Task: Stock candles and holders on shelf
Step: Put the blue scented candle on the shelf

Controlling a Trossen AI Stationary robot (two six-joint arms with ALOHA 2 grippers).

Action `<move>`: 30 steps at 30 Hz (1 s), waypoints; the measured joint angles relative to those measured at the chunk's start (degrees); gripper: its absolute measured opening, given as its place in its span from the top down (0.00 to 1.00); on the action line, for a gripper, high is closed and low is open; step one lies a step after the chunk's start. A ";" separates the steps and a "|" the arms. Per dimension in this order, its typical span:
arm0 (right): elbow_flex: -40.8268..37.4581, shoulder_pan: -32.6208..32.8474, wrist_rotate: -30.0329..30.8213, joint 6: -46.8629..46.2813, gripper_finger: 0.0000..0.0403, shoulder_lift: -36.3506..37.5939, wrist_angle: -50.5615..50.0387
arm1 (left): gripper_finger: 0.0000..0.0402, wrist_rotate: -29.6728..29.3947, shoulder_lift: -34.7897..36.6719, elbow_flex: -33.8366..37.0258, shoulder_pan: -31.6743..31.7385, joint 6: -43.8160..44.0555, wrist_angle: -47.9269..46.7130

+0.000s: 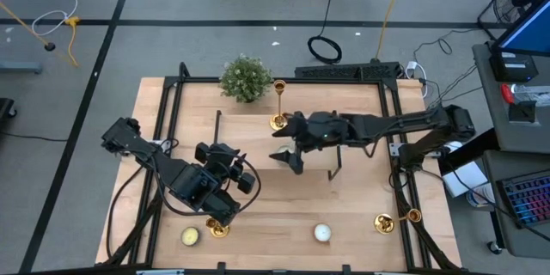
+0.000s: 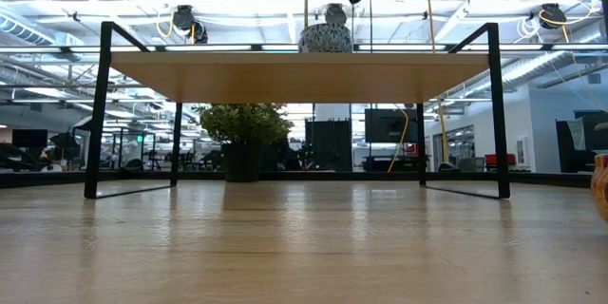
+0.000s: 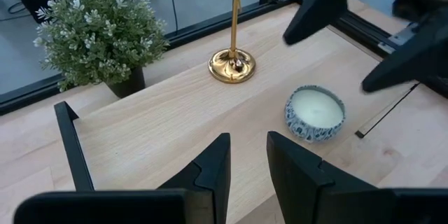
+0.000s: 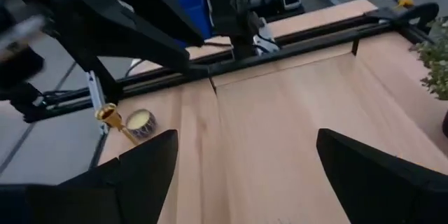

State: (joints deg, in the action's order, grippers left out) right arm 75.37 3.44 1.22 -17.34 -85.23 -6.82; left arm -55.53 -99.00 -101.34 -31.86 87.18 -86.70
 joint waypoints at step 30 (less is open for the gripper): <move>-0.04 3.82 4.56 2.88 0.98 6.36 -29.62 | 0.76 0.13 0.00 0.00 0.02 -0.17 -0.07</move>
State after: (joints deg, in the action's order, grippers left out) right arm 75.33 7.26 5.77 -14.45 -78.87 -36.44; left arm -55.40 -99.00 -101.34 -31.84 87.00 -86.76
